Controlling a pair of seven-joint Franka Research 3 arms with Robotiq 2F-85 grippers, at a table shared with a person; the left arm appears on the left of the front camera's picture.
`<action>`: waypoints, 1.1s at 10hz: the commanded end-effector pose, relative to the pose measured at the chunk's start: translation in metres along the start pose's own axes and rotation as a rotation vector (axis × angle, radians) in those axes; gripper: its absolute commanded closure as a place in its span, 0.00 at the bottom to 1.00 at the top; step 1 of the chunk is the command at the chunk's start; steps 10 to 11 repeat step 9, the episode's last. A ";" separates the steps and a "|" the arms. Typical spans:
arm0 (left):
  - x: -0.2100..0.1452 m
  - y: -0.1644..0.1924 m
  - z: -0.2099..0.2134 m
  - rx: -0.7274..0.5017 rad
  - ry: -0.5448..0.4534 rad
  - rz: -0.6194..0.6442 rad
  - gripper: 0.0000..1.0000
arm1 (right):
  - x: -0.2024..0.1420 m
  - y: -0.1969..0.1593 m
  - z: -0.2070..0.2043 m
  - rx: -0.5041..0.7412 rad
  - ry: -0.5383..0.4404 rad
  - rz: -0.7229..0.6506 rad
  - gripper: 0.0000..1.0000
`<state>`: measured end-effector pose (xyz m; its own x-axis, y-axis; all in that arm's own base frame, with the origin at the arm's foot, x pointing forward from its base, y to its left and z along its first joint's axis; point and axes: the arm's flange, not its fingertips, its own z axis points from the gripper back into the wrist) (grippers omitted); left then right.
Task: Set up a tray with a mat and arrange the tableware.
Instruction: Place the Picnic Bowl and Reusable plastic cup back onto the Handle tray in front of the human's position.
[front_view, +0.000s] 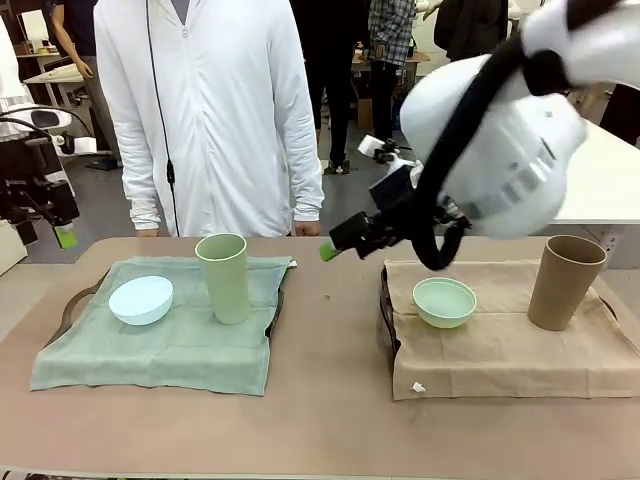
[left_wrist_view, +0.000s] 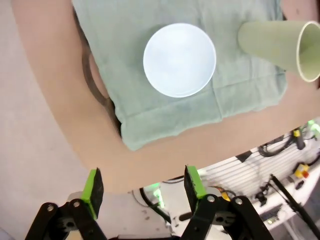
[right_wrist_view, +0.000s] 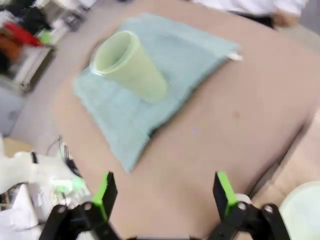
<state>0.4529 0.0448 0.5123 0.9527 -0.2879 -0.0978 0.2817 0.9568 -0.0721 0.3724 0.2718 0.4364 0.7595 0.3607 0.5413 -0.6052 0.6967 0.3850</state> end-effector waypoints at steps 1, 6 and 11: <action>0.005 0.001 -0.008 -0.033 0.006 0.019 0.16 | 0.037 0.085 0.031 -0.259 0.248 0.083 0.00; 0.005 0.001 -0.008 -0.033 0.006 0.019 0.16 | 0.000 0.000 0.000 0.000 0.000 0.000 0.00; 0.005 0.001 -0.008 -0.033 0.006 0.019 0.16 | 0.000 0.000 0.000 0.000 0.000 0.000 0.00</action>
